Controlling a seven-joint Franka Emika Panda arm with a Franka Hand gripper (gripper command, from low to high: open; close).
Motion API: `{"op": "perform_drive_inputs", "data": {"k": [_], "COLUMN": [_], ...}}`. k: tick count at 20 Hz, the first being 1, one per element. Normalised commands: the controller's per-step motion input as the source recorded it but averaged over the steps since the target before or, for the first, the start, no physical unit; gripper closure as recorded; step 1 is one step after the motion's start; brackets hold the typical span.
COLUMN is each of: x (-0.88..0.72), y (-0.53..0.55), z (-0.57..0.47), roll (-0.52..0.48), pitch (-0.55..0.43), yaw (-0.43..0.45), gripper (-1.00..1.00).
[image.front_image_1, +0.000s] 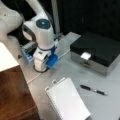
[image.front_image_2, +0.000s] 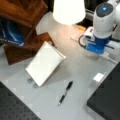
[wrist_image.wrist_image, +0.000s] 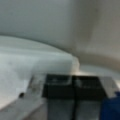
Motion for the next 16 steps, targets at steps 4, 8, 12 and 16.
{"op": "perform_drive_inputs", "data": {"k": [4,8,12,16], "x": [-0.61,-0.47,-0.32,-0.19], "y": [-0.05,-0.02,0.01,0.07], "z": [-0.01,0.05,0.02,0.04], "roll": [0.136,0.108,0.094,0.085], "pitch": [-0.334,-0.29,-0.236,-0.191], "yaw": [-0.128,-0.162,-0.188,-0.226], "gripper": [1.0,1.0,1.0,1.0]}}
